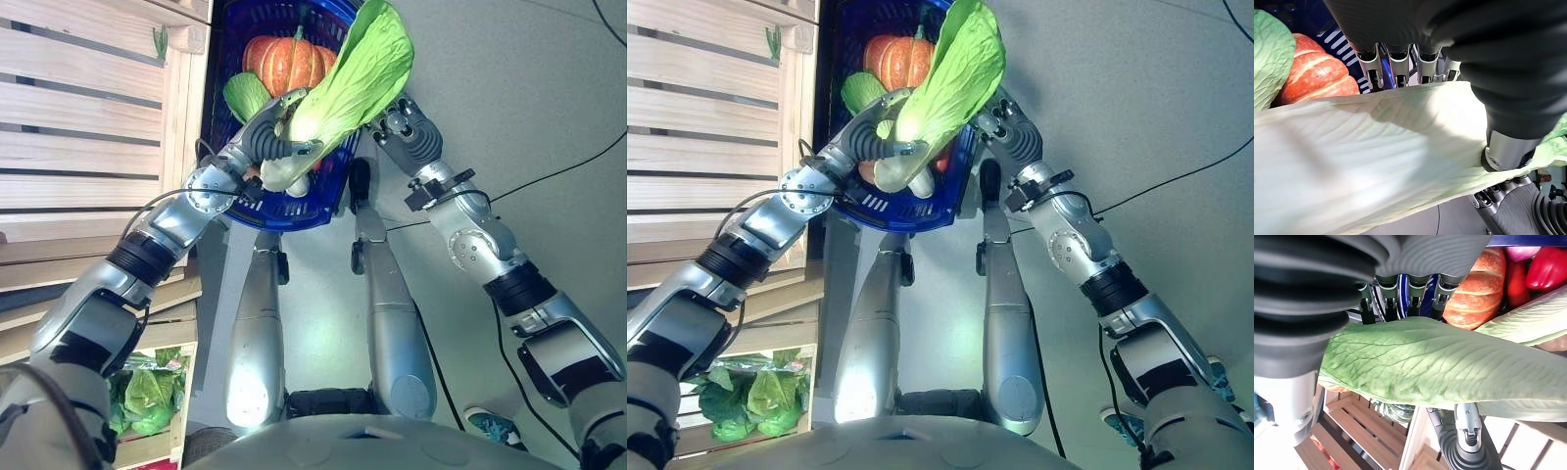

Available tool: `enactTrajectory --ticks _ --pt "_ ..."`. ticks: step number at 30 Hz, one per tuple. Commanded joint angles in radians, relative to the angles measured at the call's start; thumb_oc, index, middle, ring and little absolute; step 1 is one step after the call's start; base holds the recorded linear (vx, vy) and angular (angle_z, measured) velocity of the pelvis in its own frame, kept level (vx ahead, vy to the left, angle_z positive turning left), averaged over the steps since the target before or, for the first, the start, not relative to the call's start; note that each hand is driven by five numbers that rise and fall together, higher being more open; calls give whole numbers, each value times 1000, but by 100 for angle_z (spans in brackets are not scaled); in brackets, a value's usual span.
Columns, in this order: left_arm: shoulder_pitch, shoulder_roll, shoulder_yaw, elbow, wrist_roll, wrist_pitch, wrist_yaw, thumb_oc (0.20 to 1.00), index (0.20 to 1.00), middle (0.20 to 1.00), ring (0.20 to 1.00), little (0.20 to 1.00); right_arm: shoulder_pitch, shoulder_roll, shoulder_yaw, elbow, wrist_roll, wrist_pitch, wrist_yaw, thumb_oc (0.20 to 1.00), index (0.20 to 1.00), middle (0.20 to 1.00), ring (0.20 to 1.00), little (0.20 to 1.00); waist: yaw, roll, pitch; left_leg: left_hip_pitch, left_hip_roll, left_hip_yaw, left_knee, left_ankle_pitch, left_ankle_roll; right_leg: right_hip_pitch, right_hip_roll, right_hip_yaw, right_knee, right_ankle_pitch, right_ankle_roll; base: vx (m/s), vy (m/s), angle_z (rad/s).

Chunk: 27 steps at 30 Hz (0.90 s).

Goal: Pick up fruits and vegetables into the basket

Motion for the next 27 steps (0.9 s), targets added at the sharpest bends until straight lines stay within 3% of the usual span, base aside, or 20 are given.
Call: enactTrajectory --ticks 1,13,21,24,27 --pt "31 -42 4 -179 51 -121 70 200 200 200 200 200 -7 74 42 -174 -12 -65 12 1000 1000 1000 1000 1000 17 -13 -36 13 -58 33 -155 108 43 52 65 -60 59 -105 62 0 0 0" --pt "112 -126 139 -190 127 -240 264 200 200 200 200 200 55 142 -50 -154 -78 -172 -111 1000 1000 1000 1000 1000 18 -19 -36 18 -62 28 -153 102 44 55 72 -55 65 -114 57 0 0 0" --pt "124 -152 166 -209 147 -235 251 200 200 200 200 200 71 158 -78 -167 -168 -186 -196 1000 1000 1000 1000 1000 13 -16 -36 16 -65 30 -151 99 45 53 74 -52 69 -117 54 0 0 0" --pt "126 -157 168 -204 148 -247 264 200 200 200 200 200 75 156 -87 -166 -221 -202 -271 1000 1000 1000 1000 1000 9 -14 -36 16 -64 32 -149 99 44 52 75 -50 72 -119 54 2 10 0" --pt "128 -166 173 -205 145 -243 245 200 200 200 200 200 78 164 -94 -156 -223 -197 -265 1000 1000 1000 1000 1000 7 -11 -36 18 -63 36 -149 97 44 55 74 -49 73 -122 54 2 11 0"
